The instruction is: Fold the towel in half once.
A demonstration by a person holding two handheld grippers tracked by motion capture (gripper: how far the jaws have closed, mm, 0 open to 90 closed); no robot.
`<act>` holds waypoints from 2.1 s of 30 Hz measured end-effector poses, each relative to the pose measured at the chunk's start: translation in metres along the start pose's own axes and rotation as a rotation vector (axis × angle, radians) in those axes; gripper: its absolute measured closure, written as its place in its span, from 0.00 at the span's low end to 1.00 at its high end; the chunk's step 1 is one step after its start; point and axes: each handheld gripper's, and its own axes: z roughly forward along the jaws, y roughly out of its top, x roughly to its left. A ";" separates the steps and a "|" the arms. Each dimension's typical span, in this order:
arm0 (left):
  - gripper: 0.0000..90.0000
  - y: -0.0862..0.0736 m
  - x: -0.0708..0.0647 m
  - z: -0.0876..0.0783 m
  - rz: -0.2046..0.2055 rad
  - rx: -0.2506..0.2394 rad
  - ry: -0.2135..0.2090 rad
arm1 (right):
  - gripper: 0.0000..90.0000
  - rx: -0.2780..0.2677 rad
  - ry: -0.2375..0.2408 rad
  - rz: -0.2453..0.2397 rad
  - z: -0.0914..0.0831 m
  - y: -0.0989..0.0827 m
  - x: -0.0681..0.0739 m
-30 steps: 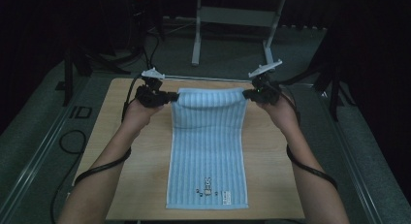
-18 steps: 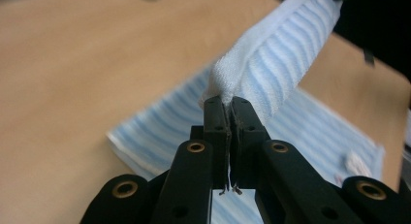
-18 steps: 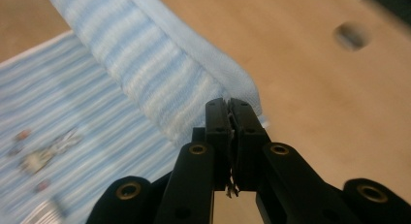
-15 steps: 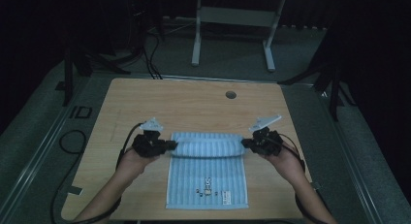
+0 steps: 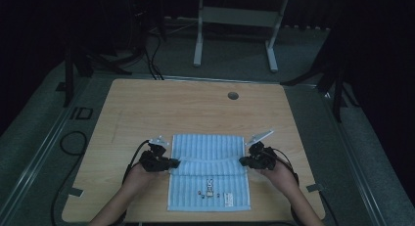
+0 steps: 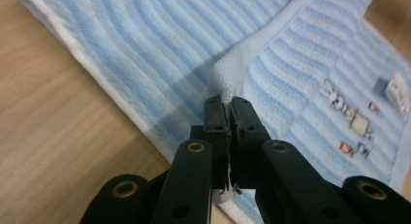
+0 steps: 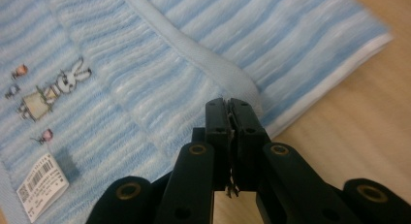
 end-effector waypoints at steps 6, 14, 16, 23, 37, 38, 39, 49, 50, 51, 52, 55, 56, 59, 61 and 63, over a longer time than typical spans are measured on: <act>0.95 -0.008 -0.035 -0.041 0.097 -0.071 -0.037 | 0.97 -0.125 -0.001 -0.026 -0.045 -0.005 0.021; 0.52 -0.064 -0.061 -0.055 0.121 0.045 -0.177 | 0.69 -0.109 0.108 -0.002 -0.060 -0.073 0.058; 0.51 -0.064 -0.058 -0.054 0.112 0.034 -0.178 | 0.68 -0.101 0.120 0.023 -0.054 -0.071 0.053; 0.52 -0.052 -0.055 -0.033 0.140 0.064 -0.203 | 0.61 -0.039 0.184 -0.011 -0.033 -0.060 0.062; 0.59 -0.030 -0.038 -0.003 0.176 0.152 -0.072 | 0.61 -0.021 0.163 -0.013 -0.023 -0.059 0.059; 0.59 -0.031 -0.038 0.001 0.186 0.172 -0.061 | 0.61 -0.020 0.164 -0.008 -0.022 -0.059 0.058; 0.59 -0.033 -0.039 0.005 0.195 0.192 -0.058 | 0.61 -0.019 0.161 -0.005 -0.022 -0.060 0.057; 0.89 -0.035 -0.051 -0.006 0.236 0.132 -0.005 | 0.62 -0.026 0.137 0.011 -0.025 -0.060 0.052; 0.89 -0.035 -0.052 -0.011 0.230 0.128 -0.011 | 0.62 -0.030 0.133 0.011 -0.026 -0.060 0.052; 0.89 -0.034 -0.054 -0.015 0.227 0.126 -0.032 | 0.62 -0.031 0.132 0.015 -0.027 -0.061 0.051; 0.88 -0.035 -0.057 -0.019 0.235 0.121 -0.043 | 0.62 -0.033 0.129 0.014 -0.028 -0.061 0.051; 0.86 -0.041 -0.064 -0.028 0.238 0.126 -0.089 | 0.62 -0.037 0.125 0.023 -0.030 -0.063 0.049; 0.84 -0.044 -0.067 -0.031 0.240 0.124 -0.091 | 0.62 -0.037 0.123 0.026 -0.031 -0.064 0.048; 0.77 -0.055 -0.073 -0.033 0.232 0.158 -0.134 | 0.62 -0.038 0.120 0.030 -0.032 -0.065 0.048; 0.70 -0.063 -0.078 -0.033 0.237 0.189 -0.126 | 0.62 -0.037 0.119 0.033 -0.032 -0.065 0.047; 0.69 -0.070 -0.080 -0.033 0.231 0.213 -0.126 | 0.62 -0.036 0.119 0.033 -0.033 -0.065 0.047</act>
